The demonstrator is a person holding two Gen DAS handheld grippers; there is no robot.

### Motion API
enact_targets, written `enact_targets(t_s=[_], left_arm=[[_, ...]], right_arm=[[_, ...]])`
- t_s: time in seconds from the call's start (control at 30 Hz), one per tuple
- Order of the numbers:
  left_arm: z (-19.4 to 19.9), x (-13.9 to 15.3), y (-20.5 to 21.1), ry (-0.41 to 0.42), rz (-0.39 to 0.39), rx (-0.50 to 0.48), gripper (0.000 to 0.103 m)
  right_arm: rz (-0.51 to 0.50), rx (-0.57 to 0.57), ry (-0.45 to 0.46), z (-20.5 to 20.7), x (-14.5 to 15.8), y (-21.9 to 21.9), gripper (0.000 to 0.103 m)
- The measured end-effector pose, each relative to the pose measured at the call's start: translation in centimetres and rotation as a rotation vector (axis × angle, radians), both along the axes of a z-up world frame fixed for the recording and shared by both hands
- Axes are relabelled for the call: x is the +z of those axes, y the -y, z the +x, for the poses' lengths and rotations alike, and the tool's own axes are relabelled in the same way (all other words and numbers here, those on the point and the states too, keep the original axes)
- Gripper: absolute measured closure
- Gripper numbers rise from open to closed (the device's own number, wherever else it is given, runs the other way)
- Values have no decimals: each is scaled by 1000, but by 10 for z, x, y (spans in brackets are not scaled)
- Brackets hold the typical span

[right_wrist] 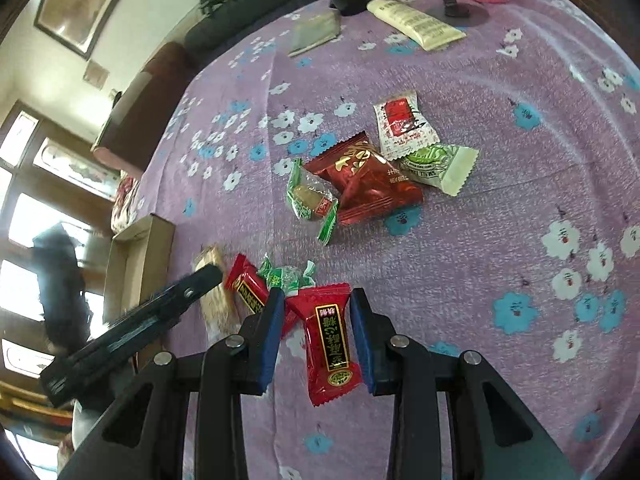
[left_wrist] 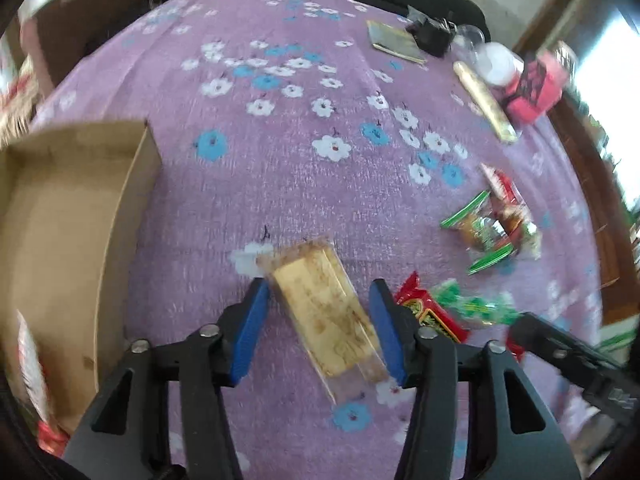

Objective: Organize snacks
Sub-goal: 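Grasp the clear bread bar with the left gripper while the right grasps a red candy packet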

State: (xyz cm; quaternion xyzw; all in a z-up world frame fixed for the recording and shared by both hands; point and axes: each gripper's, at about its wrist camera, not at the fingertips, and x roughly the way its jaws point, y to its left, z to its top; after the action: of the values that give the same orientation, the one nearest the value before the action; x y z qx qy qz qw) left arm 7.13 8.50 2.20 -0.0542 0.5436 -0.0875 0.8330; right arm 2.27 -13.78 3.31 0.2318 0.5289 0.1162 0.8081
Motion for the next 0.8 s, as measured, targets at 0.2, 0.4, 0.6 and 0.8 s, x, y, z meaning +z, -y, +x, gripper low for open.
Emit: enact_targets(t_s=[0.2, 0.4, 0.6, 0.8], left_arm=[[-14, 4, -3, 15, 5, -51, 80], [-24, 4, 1, 39, 17, -74, 78], [-13, -2, 4, 40, 20, -32, 48], [-13, -6, 33, 97, 176, -127, 62]], right_arm=[[-70, 62, 21, -16, -2, 6, 68], [-158, 108, 59, -30, -1, 1, 59], [-217, 125, 61, -31, -6, -10, 57], [-196, 95, 28, -27, -14, -5, 82]])
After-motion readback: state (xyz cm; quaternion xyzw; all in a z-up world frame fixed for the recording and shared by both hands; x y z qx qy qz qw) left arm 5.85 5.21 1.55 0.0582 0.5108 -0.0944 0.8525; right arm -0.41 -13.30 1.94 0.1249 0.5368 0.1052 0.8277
